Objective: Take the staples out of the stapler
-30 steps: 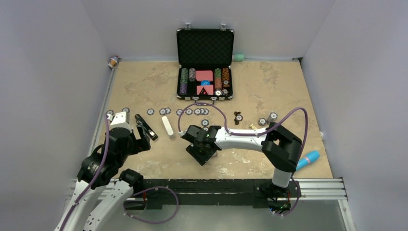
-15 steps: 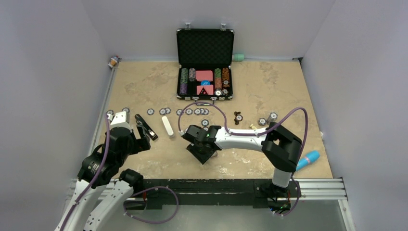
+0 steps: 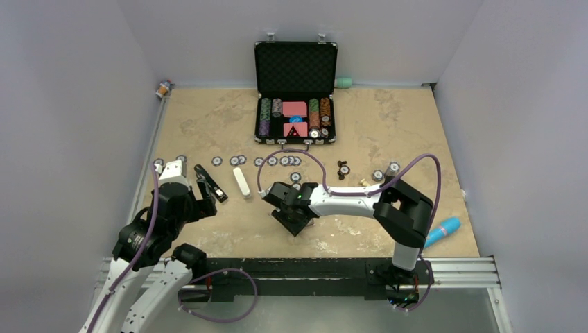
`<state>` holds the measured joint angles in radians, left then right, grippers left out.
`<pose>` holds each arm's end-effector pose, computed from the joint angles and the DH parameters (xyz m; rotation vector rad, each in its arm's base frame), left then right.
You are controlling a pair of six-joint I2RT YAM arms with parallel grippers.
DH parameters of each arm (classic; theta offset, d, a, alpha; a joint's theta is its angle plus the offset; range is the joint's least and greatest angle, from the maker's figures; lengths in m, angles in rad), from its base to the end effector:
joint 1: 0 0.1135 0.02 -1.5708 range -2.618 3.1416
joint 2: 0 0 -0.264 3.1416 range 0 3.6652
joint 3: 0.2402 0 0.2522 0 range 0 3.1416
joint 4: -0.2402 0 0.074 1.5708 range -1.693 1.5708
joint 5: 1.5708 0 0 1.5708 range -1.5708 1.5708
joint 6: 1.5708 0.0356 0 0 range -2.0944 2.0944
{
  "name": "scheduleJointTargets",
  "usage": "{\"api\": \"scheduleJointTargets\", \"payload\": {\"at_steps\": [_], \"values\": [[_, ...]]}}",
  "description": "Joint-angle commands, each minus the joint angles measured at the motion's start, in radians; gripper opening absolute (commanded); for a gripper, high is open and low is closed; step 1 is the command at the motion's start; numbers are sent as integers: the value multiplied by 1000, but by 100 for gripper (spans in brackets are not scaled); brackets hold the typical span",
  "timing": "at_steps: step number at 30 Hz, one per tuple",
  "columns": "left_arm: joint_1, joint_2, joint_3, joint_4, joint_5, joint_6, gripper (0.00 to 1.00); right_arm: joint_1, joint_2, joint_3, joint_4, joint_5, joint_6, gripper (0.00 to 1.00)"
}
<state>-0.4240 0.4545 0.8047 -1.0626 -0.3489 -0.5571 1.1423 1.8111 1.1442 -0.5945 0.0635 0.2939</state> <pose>0.0721 -0.0192 0.2996 -0.3275 2.2115 -0.1340 0.1457 0.3136 0.1612 -1.1637 2.6111 0.2249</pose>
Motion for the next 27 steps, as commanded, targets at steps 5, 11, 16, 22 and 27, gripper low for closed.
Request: {"api": "scheduleJointTargets", "payload": {"at_steps": [5, 11, 16, 22, 27], "values": [[10, 11, 22, 20, -11, -10, 93, -6, -2, -17, 21, 4, -4, 27], [13, 10, 23, 18, -13, -11, 93, -6, 2, 26, -6, -9, 23, 13], [13, 9, 23, 17, -13, -12, 93, -6, -8, 113, -47, -21, 98, 8], [15, 9, 23, 17, -14, -13, 93, -7, -34, 213, -98, -49, 257, 0], [15, 6, 22, 17, -12, -13, 93, -25, -68, 227, -125, -42, 463, 0]]}}
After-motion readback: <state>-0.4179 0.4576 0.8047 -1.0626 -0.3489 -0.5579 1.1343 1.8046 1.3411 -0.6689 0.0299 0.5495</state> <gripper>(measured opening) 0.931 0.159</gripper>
